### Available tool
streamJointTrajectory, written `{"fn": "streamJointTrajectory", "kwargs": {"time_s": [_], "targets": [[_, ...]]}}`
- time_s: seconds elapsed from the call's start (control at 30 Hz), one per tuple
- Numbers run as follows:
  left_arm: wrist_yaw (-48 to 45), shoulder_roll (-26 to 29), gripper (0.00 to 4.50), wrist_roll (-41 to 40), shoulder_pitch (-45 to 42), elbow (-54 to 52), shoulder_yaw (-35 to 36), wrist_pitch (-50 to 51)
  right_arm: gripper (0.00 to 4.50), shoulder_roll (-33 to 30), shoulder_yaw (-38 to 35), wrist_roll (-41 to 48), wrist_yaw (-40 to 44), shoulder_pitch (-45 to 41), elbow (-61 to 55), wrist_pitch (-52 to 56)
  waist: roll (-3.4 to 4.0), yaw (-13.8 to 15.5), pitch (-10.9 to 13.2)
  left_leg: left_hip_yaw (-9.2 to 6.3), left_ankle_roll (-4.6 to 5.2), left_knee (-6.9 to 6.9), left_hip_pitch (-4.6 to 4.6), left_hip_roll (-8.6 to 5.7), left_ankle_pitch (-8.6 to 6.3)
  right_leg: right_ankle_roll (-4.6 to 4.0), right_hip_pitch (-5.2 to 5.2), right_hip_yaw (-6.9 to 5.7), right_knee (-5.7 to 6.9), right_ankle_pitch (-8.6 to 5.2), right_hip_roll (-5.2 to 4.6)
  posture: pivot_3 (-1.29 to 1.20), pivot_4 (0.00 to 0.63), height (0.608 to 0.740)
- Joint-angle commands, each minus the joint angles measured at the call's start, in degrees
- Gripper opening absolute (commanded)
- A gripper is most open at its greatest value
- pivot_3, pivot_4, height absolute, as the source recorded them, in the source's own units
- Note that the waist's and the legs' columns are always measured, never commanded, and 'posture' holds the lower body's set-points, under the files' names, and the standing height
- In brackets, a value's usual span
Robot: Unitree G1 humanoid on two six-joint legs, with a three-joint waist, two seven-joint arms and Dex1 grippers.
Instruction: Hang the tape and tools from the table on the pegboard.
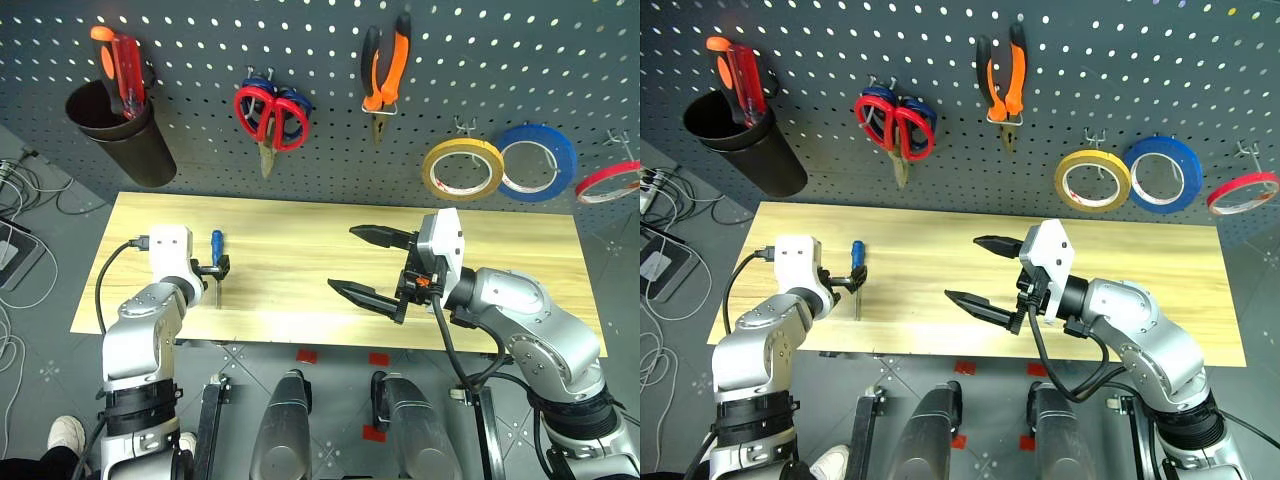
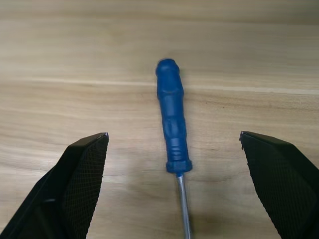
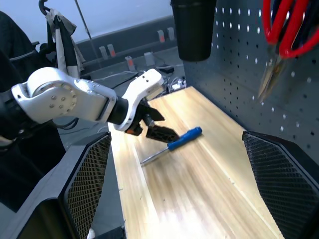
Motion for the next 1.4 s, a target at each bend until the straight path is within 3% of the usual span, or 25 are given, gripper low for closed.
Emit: {"fn": "streamJointTrajectory", "kwargs": {"time_s": [0.03, 0.23, 0.33, 0.7, 0.9, 1.07, 1.4], "targets": [[-0.72, 2.22, 4.45, -1.64, -1.31, 2.98, 1.75, 1.29, 4.50, 0.38, -0.64, 1.90, -0.35, -0.65, -1.63, 1.32, 0.04, -0.10, 0.59, 0.01, 0.00, 0.00, 0.00, 0.01, 0.00, 0.00, -0.02, 0.01, 0.00, 0.00, 0.01, 0.13, 0.530, 0.740], [-2.84, 4.85, 4.45, -1.74, -3.05, 8.13, -0.98, -0.65, 4.50, 0.30, -1.30, 2.38, -0.57, -0.43, -2.05, 3.14, 0.05, -0.11, 1.79, 0.08, -0.02, -0.02, -0.01, 0.04, 0.01, 0.00, -0.10, 0.04, 0.01, 0.00, 0.02, 0.12, 0.545, 0.740], [-3.50, 5.91, 3.88, -1.29, -3.90, 9.60, -2.56, -1.52, 4.50, 0.42, -1.48, 2.49, -0.69, -0.43, -2.09, 3.63, 0.01, -0.05, 2.21, 0.08, -0.06, -0.02, -0.02, 0.04, 0.03, 0.00, -0.12, 0.04, -0.02, -0.01, 0.01, 0.12, 0.547, 0.740], [-4.27, 6.52, 0.48, -1.44, -5.52, 13.30, -4.34, -4.02, 4.50, 0.36, -1.43, 1.91, -0.82, -0.72, -1.13, 3.08, 0.04, -0.19, 2.42, 0.16, -0.24, -0.09, -0.02, 0.07, 0.13, 0.01, -0.19, 0.12, -0.09, -0.01, 0.02, 0.11, 0.530, 0.740], [-4.67, 7.13, 0.44, -0.23, -5.36, 12.73, -6.79, -6.35, 4.50, 0.47, -1.85, 1.50, -0.81, -0.73, -0.69, 2.21, 0.04, -0.17, 2.42, 0.16, -0.30, -0.10, -0.02, 0.07, 0.16, 0.02, -0.19, 0.13, -0.17, -0.02, 0.01, 0.10, 0.496, 0.740], [-6.01, 8.80, 0.44, 3.68, -0.13, 2.32, -13.93, -12.58, 4.50, 0.14, -4.60, 3.48, -1.04, 1.25, -2.42, 2.22, 0.02, -0.17, 2.35, 0.16, -0.47, -0.19, -0.06, 0.13, 0.26, 0.02, -0.19, 0.11, -0.37, -0.02, -0.07, 0.10, 0.437, 0.740], [3.25, 4.44, 0.44, 13.84, 11.87, -23.73, -21.50, -20.29, 4.50, 1.77, -10.05, 5.66, -5.93, 6.23, -7.13, 1.30, -0.09, -0.05, 0.52, 0.11, -0.61, -0.20, -0.42, 0.12, 0.34, 0.05, -0.22, -0.24, -0.69, 0.01, -0.67, 0.11, 0.312, 0.740]]}}
